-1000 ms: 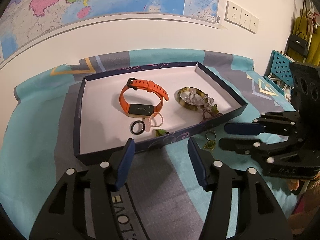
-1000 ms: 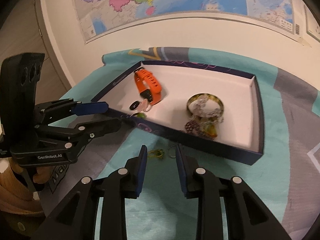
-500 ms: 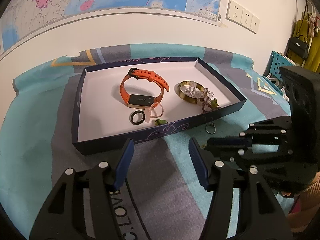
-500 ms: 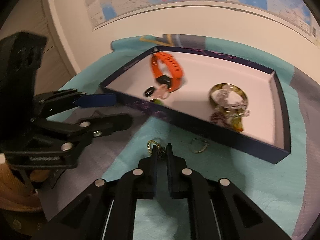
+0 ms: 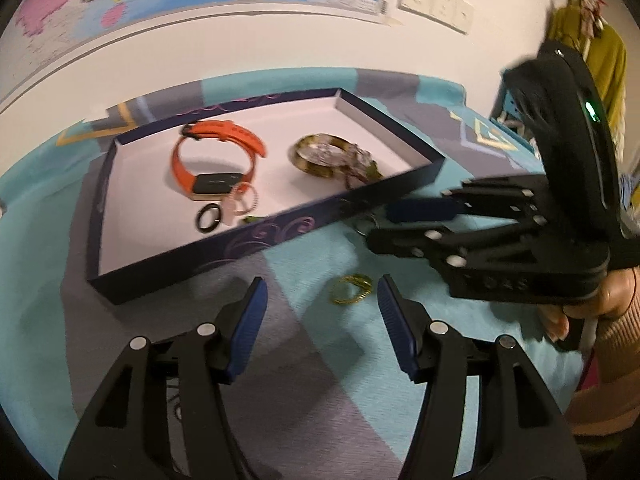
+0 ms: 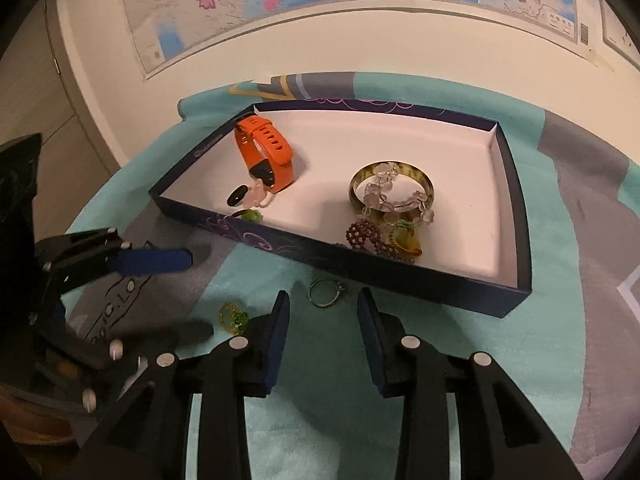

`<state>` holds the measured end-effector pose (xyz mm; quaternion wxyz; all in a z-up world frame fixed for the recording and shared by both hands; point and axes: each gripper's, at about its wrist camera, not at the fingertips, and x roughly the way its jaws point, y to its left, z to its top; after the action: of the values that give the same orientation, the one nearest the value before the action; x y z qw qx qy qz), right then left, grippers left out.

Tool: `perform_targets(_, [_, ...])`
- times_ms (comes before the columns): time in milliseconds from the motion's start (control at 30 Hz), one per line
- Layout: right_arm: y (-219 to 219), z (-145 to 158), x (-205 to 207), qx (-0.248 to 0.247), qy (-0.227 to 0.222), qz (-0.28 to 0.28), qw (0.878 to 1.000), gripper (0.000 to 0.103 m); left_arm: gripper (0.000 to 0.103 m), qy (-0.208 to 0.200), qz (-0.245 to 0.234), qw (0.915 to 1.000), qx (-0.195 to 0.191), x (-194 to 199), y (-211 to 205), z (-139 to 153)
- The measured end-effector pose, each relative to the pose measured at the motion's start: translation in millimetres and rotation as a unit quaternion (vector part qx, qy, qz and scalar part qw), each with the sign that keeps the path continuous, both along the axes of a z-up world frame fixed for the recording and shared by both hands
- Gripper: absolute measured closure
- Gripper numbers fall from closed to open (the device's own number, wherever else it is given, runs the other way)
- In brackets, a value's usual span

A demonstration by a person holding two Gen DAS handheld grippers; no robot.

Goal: Organize jewelry
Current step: 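Close left gripper on gold ring while right gripper closes on silver ring, then carry gold ring into box with left gripper while right gripper carries silver ring to bangle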

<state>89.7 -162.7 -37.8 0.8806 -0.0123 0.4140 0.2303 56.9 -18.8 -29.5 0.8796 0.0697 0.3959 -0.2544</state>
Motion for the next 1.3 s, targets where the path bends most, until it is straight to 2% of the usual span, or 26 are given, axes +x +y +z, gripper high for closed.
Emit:
perform_targets(100, [4.3,0.2,2.5,-0.004,-0.002,0.001,1.000,0.069,0.046,0.002,-0.004,1.0000,0.009,-0.3,-5.0,-2.4])
perform_targets(233, [13.2,0.1,2.3,-0.034,-0.010,0.002,0.999,0.074,0.049,0.011,-0.002,0.9999,0.011,2.6,-6.3,-4.9])
perform_targets(300, [12.9,0.0,1.9,-0.042,-0.012,-0.001,0.999,0.082,0.051,0.017,-0.002,0.9997,0.015,5.6,-7.3,-6.8])
perform_targets(467, [10.0,0.1,1.3,-0.042,-0.014,0.000,0.999,0.084,0.051,0.016,-0.009,0.9995,0.027,5.9,-12.8,-8.3])
perform_targets(533, [9.1,0.5,0.1,-0.041,-0.015,-0.002,0.999,0.084,0.055,0.017,-0.010,0.9993,0.031,7.2,-15.7,-9.2])
perform_targets(600, [6.0,0.6,-1.1,-0.033,-0.012,-0.002,0.999,0.084,0.067,0.015,-0.012,0.9992,0.034,7.7,-17.8,-9.5])
perform_targets(700, [-0.2,1.5,-3.8,-0.018,-0.008,-0.004,1.000,0.084,0.077,0.015,-0.010,0.9992,0.035,8.4,-17.8,-9.7])
perform_targets(800, [-5.6,3.4,-6.8,-0.009,-0.009,-0.006,1.000,0.084,0.083,0.017,-0.006,0.9994,0.030,9.2,-15.7,-9.0])
perform_targets(1033, [-11.8,13.4,-12.8,0.007,-0.021,-0.007,1.000,0.084,0.086,0.013,-0.005,0.9997,0.021,6.8,-14.1,-5.0])
perform_targets(1300, [-14.6,25.2,-15.1,0.014,-0.039,-0.007,0.999,0.084,0.086,-0.007,0.006,1.0000,0.003,6.5,-5.5,12.1])
